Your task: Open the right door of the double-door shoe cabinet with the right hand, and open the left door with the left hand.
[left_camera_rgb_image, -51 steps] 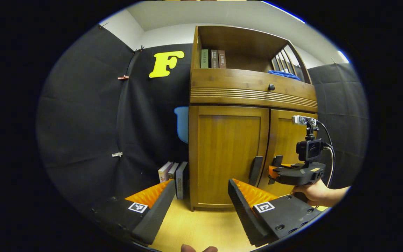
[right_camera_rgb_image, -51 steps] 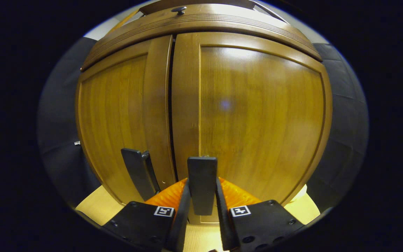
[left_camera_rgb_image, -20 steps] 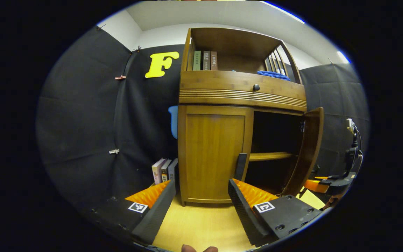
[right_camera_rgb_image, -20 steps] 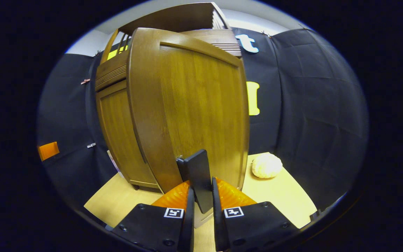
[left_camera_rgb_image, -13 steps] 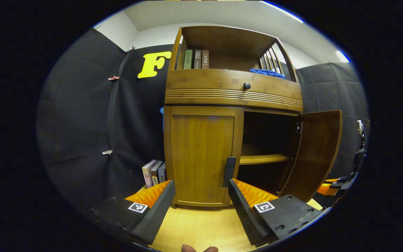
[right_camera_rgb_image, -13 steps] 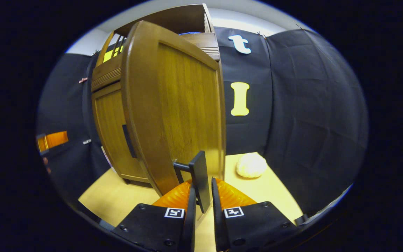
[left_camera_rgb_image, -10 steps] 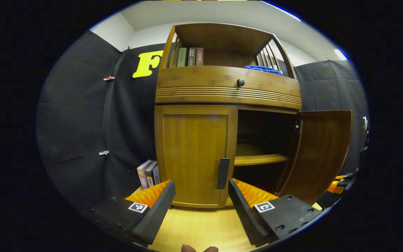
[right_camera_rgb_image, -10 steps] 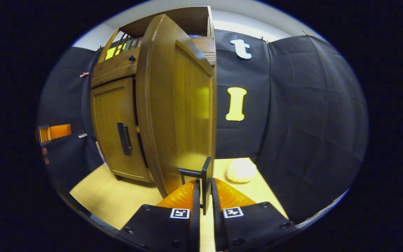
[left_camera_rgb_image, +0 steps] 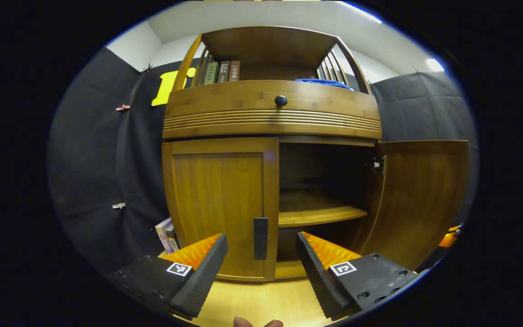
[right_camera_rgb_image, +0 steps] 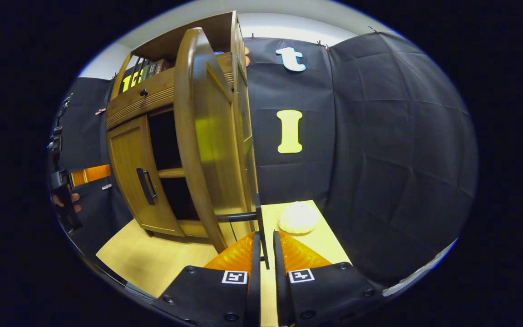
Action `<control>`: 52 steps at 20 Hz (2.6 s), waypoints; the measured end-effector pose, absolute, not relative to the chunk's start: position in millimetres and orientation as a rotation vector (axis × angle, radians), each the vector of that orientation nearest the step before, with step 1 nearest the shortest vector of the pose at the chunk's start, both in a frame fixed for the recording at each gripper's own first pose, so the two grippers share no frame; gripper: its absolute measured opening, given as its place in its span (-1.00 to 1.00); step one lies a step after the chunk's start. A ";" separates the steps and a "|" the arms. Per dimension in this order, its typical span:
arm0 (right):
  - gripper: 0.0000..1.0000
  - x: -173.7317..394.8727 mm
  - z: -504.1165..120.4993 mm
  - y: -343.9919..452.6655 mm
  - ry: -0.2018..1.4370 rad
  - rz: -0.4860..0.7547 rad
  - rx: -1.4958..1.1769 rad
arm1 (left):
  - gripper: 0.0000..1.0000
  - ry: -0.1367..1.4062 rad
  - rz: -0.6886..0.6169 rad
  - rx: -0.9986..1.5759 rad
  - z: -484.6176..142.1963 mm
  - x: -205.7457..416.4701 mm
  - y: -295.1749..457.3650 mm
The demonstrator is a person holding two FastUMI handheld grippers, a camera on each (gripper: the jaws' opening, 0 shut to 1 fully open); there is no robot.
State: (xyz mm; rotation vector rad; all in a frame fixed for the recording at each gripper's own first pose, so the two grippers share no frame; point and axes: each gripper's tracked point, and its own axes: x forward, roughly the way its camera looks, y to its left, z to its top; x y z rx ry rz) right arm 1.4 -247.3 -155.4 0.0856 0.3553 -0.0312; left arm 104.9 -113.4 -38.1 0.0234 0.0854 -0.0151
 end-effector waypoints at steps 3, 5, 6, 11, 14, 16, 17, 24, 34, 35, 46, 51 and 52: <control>-0.63 0.2 -146.9 -252.2 0.329 -0.028 0.072 | 0.86 0.104 -0.011 0.040 -47.1 121.5 -121.9; -0.44 -5.8 -143.4 -248.5 0.327 -0.023 0.048 | 0.87 0.126 -0.007 0.039 -55.5 135.3 -126.8; -0.39 -10.0 -140.1 -251.1 0.318 -0.033 0.034 | 0.89 0.134 -0.002 0.039 -59.1 141.5 -126.7; 0.31 -23.1 -120.3 -272.3 0.226 -0.070 0.044 | 0.89 0.170 0.014 0.008 -81.5 178.6 -121.9; 0.97 -28.7 -121.9 -287.4 0.219 -0.079 0.159 | 0.84 0.199 0.027 -0.011 -99.3 202.7 -117.7; 0.96 -36.0 -121.1 -290.8 0.229 -0.078 0.237 | 0.77 0.212 0.047 -0.005 -111.7 217.6 -110.0; 0.96 -39.3 -119.6 -293.6 0.228 -0.089 0.245 | 0.75 0.213 0.057 0.006 -115.6 225.7 -105.3; 0.96 -54.6 -98.6 -294.9 0.193 -0.136 0.149 | 0.22 0.201 0.065 0.021 -126.6 258.4 -96.6; 0.96 -73.9 -72.3 -256.7 0.155 -0.140 0.133 | -0.37 0.209 0.020 0.005 -127.9 205.7 -88.1; 0.95 -72.1 -70.5 -250.0 0.152 -0.132 0.129 | -0.37 0.210 0.017 0.000 -128.5 196.6 -85.6; 0.96 -50.0 -69.5 -154.4 0.159 0.002 0.103 | -0.44 0.206 0.013 -0.015 -130.7 94.5 -18.2; 0.96 -44.2 -70.8 -119.3 0.164 0.033 0.120 | -0.51 0.198 0.018 -0.016 -130.8 66.8 21.1; 0.96 -44.0 -70.5 -112.4 0.163 0.037 0.129 | -0.54 0.195 0.023 -0.020 -130.8 62.6 29.4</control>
